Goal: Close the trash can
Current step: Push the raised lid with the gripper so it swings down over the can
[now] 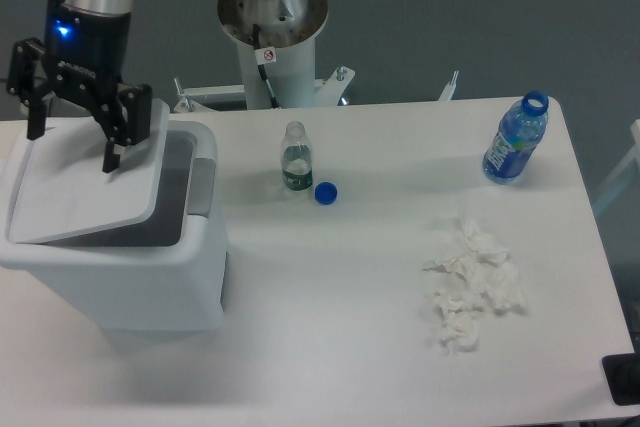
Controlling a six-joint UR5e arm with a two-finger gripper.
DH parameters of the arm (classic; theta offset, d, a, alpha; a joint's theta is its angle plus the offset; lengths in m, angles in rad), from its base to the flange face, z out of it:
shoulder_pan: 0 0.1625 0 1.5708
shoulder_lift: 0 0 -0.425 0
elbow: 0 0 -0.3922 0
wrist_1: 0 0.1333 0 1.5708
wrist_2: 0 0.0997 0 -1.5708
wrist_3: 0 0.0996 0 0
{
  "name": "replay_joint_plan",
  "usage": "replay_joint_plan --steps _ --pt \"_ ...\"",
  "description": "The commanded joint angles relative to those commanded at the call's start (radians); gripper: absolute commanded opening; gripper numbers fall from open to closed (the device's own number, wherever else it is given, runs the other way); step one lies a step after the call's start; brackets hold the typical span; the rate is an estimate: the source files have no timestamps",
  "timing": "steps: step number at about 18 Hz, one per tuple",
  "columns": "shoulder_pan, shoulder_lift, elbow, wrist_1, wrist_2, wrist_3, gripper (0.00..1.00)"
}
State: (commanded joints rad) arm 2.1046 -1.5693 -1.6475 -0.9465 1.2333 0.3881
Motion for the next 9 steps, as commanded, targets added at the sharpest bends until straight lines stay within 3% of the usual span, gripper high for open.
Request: replay_joint_plan --steps 9 --pt "0.029 -0.005 -0.009 -0.003 0.043 0.041 1.00"
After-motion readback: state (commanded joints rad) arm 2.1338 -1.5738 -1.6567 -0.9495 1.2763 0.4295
